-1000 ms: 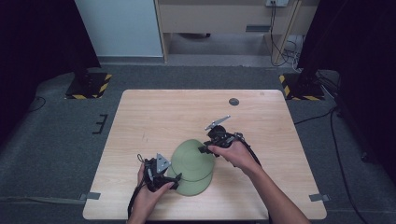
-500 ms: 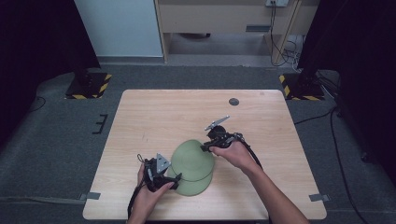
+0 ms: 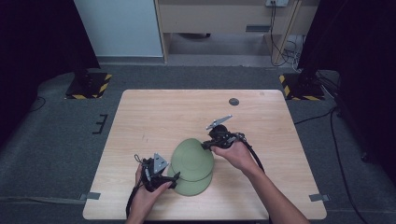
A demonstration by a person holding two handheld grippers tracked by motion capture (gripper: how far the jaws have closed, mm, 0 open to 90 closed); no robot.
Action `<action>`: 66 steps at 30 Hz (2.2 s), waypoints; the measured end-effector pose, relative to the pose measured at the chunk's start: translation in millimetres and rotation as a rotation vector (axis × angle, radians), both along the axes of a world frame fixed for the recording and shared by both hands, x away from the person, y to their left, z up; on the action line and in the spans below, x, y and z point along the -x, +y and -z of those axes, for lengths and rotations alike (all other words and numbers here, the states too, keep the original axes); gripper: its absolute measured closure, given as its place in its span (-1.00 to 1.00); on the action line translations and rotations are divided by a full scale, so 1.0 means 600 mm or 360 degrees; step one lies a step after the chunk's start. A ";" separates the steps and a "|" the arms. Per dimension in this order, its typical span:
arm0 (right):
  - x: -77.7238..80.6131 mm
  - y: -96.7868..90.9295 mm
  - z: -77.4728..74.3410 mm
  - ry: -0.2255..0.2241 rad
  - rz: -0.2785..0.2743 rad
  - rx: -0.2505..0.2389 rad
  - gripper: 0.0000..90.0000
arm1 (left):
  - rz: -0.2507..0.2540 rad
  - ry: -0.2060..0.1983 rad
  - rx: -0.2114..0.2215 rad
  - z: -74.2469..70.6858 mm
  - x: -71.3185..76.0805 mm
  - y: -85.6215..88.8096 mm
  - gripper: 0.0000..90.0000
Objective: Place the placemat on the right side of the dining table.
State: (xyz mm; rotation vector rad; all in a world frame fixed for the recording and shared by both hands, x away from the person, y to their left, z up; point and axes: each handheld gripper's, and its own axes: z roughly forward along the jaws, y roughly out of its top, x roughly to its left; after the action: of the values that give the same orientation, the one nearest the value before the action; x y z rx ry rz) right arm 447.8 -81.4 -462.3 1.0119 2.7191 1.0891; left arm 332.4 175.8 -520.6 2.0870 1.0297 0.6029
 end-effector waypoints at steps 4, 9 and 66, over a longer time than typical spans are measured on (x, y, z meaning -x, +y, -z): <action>0.009 -0.006 -0.014 -0.0017 -0.0006 -0.0038 0.91 | -0.0051 -0.0001 0.0019 -0.002 -0.002 0.016 -0.95; 0.017 -0.012 -0.027 -0.0022 -0.0012 -0.0066 0.91 | -0.0086 0.0003 0.0033 -0.003 -0.005 0.029 -0.95; 0.008 -0.067 -0.103 -0.0032 0.0076 -0.0185 0.91 | -0.0362 0.0096 -0.0028 0.019 -0.026 0.093 -0.94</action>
State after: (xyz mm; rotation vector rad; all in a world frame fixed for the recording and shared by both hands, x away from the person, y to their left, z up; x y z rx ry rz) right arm 442.9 -121.5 -400.3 1.0694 2.6285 1.2545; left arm 348.2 231.6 -532.0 2.0289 1.3124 0.6653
